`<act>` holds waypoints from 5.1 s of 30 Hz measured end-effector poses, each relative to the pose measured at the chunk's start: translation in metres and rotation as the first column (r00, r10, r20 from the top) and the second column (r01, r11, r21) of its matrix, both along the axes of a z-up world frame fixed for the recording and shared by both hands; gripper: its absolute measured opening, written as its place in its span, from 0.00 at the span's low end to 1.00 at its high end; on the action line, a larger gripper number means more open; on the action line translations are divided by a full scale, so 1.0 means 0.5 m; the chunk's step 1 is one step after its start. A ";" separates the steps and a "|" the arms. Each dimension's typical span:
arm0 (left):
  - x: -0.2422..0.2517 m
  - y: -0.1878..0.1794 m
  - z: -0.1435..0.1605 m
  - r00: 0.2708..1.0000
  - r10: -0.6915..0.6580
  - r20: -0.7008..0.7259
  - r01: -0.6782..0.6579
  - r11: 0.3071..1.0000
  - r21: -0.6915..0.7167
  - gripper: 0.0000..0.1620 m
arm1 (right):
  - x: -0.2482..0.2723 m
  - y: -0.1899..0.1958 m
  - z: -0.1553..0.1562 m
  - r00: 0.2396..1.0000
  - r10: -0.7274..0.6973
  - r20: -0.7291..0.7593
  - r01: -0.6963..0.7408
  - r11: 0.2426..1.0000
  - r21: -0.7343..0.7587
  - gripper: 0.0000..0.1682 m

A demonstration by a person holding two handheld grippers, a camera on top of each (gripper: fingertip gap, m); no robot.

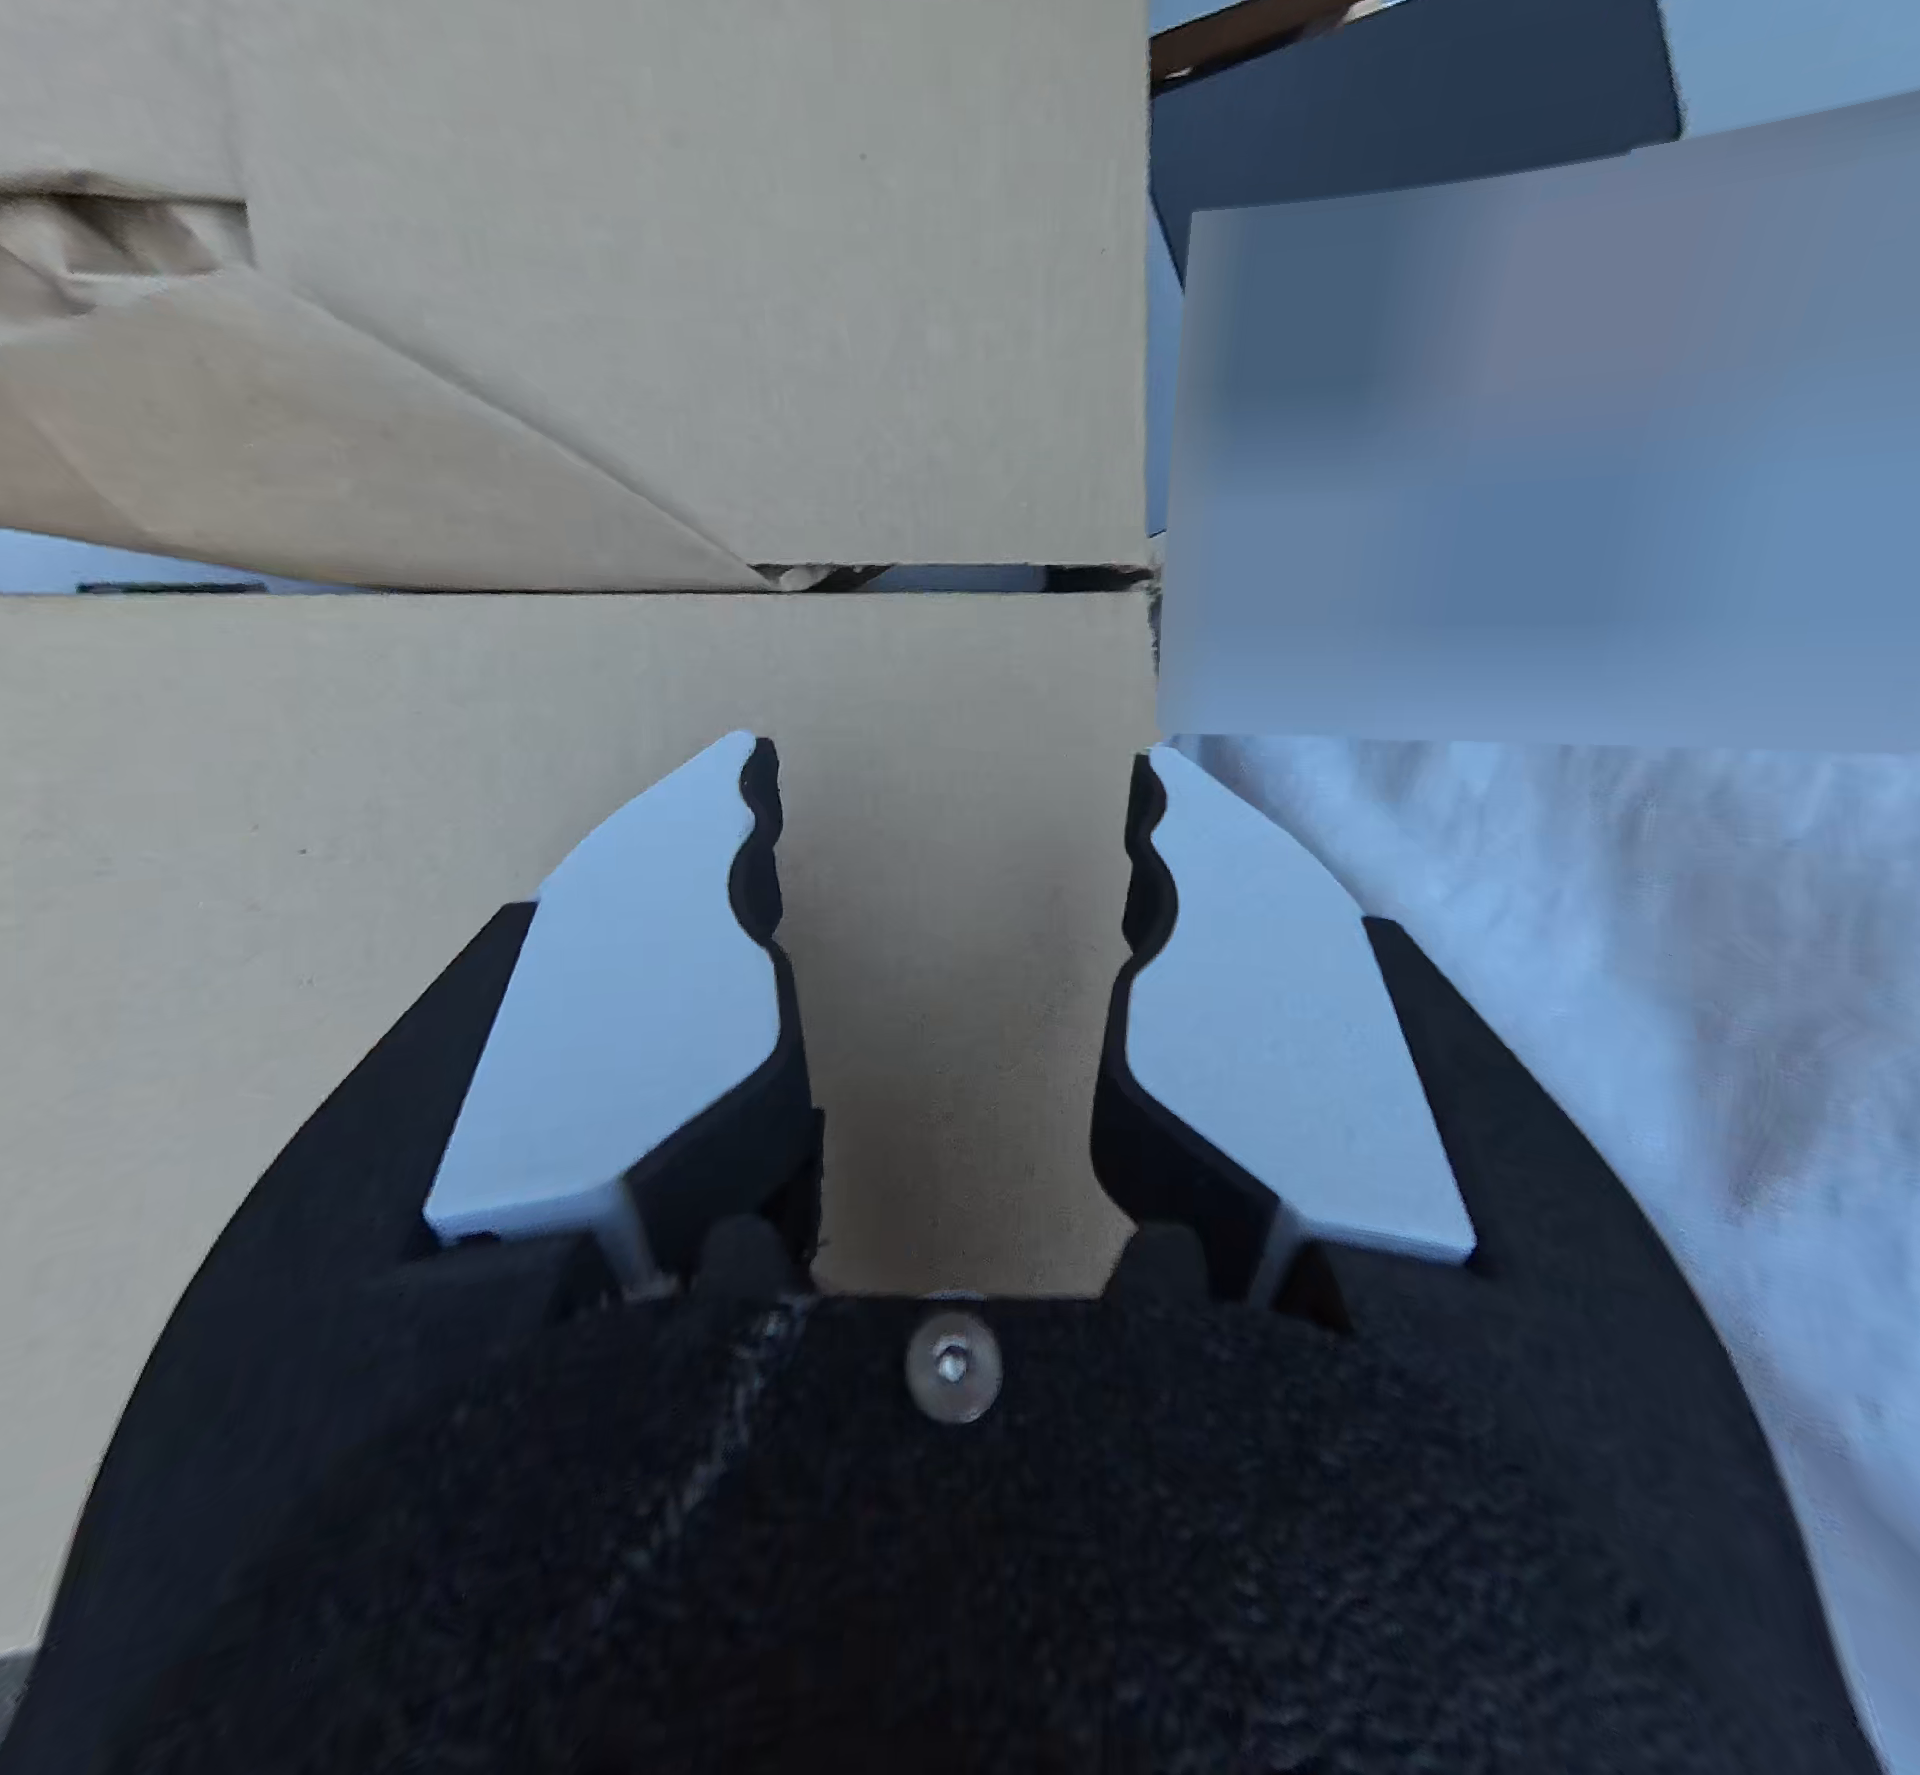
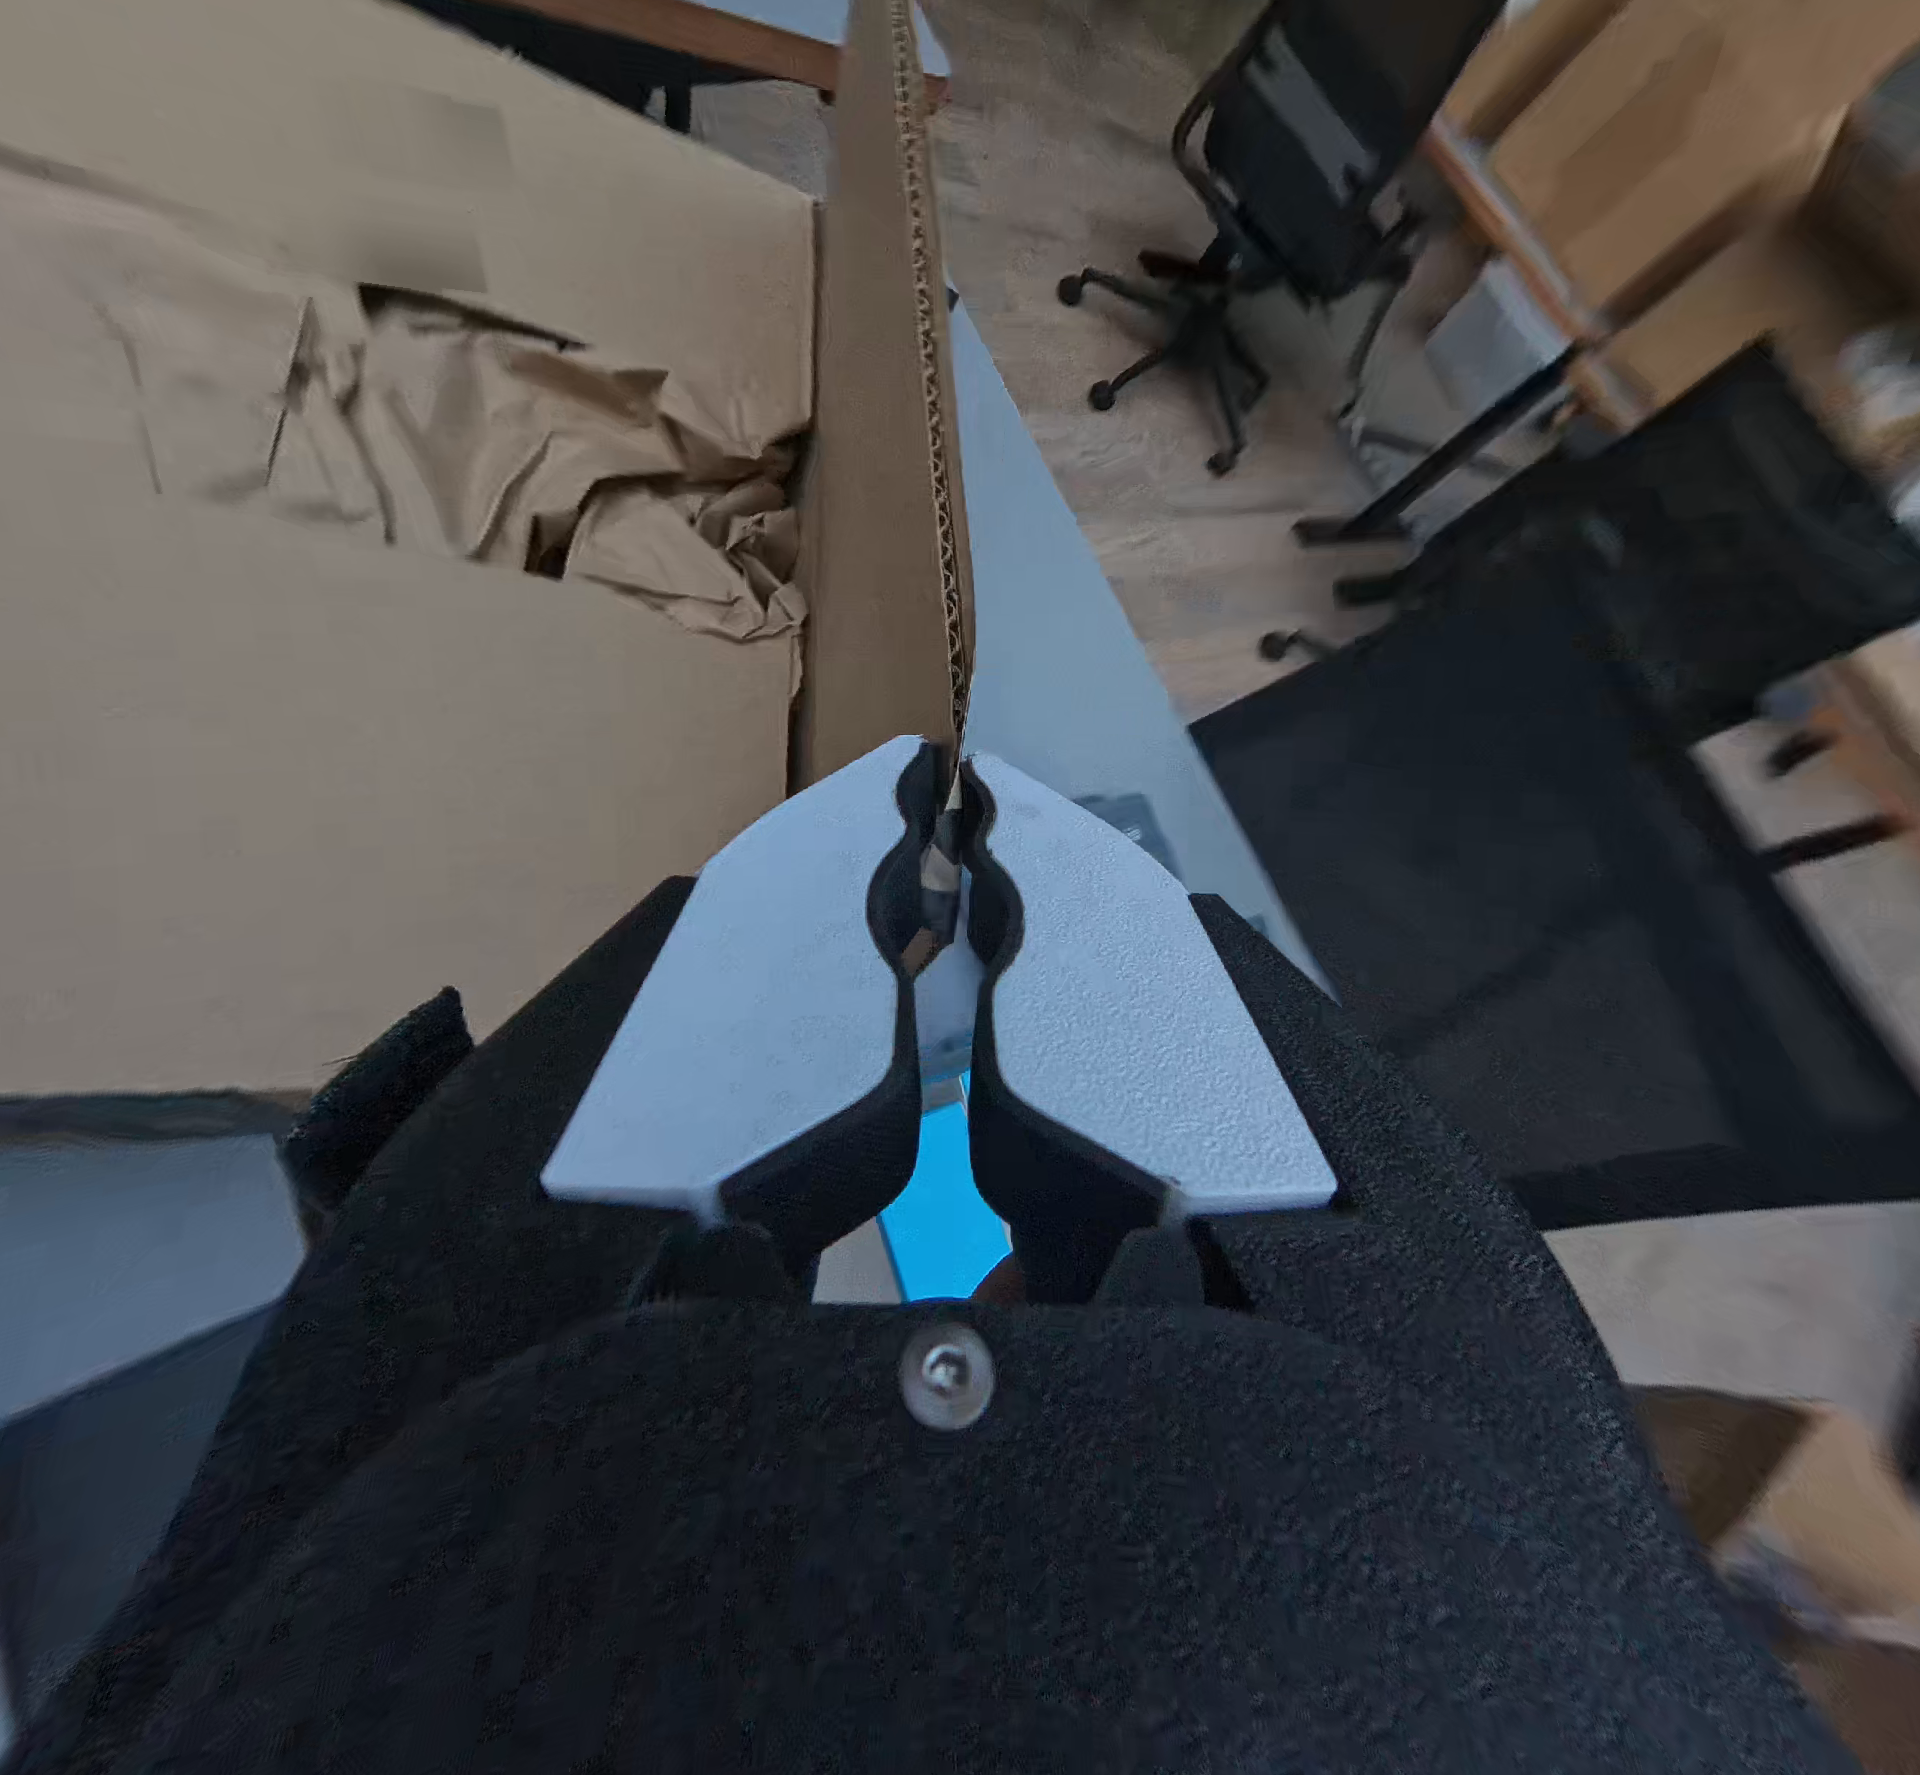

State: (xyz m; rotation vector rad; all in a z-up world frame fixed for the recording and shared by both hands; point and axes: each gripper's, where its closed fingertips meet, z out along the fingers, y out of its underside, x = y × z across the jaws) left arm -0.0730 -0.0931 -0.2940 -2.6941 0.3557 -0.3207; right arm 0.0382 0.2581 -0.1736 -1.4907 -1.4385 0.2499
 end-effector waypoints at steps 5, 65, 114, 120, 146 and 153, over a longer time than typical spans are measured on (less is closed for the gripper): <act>-0.059 -0.004 -0.017 0.981 -0.043 -0.188 0.044 0.999 0.001 0.39 | 0.066 0.223 -0.061 0.922 -0.344 -0.177 0.110 0.670 -0.734 0.01; -1.132 0.490 0.071 0.528 0.083 -0.845 0.217 0.949 0.228 0.02 | -0.298 -0.485 -0.098 0.781 -0.450 0.433 0.547 0.827 -0.128 0.35; -0.494 0.334 0.505 0.875 -0.232 -0.426 0.461 0.665 0.587 0.29 | 0.500 -0.547 -0.038 0.498 -0.699 0.514 0.794 0.605 0.053 0.28; -0.332 0.370 0.235 0.885 -0.383 -0.265 0.461 0.801 0.382 0.46 | 0.138 -0.370 0.082 0.764 -0.644 -0.029 0.593 0.720 -0.361 0.48; -0.355 0.432 -0.007 0.795 -0.469 -0.385 0.554 0.820 0.142 0.00 | 0.166 -0.175 0.414 0.684 -0.586 0.434 0.563 0.803 0.195 0.00; -0.094 0.517 0.685 0.885 -0.446 -0.132 0.381 0.532 0.756 0.00 | 0.407 -0.174 0.839 0.682 -0.701 -0.209 0.731 0.644 0.226 0.00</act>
